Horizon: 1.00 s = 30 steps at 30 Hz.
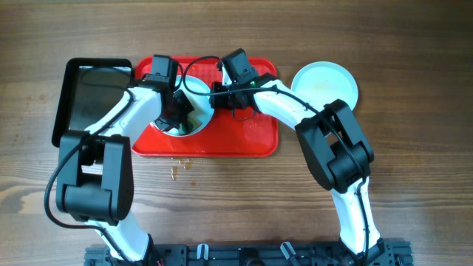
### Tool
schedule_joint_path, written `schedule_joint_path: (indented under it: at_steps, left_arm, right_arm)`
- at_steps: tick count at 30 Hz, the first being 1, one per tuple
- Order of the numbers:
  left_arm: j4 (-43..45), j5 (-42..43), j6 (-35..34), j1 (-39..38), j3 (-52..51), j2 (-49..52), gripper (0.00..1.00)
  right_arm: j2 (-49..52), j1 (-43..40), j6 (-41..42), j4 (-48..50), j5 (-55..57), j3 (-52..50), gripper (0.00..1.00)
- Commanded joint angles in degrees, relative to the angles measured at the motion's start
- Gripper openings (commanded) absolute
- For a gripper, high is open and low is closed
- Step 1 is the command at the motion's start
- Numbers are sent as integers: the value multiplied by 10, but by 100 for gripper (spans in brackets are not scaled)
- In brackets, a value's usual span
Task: Clean dirty plates on tray and stack at the side
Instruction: 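Scrub the plate with the sponge while the right gripper holds it, then lift the cleaned plate with right gripper and stack it on the others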
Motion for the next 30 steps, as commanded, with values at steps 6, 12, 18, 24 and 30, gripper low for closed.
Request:
schedule_joint_path:
  at_steps: [6, 12, 18, 24, 30]
  left_arm:
    - [105, -134, 116, 21, -5, 16, 4]
    - [150, -159, 115, 21, -6, 16, 4]
    - [90, 261, 184, 21, -5, 16, 4]
    - [57, 261, 166, 98, 71, -19, 4]
    - [-55, 158, 166, 177, 92, -76, 4]
  right_arm:
    - [35, 5, 30, -51, 10, -7, 4]
    - [35, 5, 30, -53, 12, -7, 4]
    - [35, 5, 30, -52, 3, -7, 4]
    - [35, -7, 29, -58, -15, -7, 4]
    - [31, -30, -1, -87, -52, 11, 4]
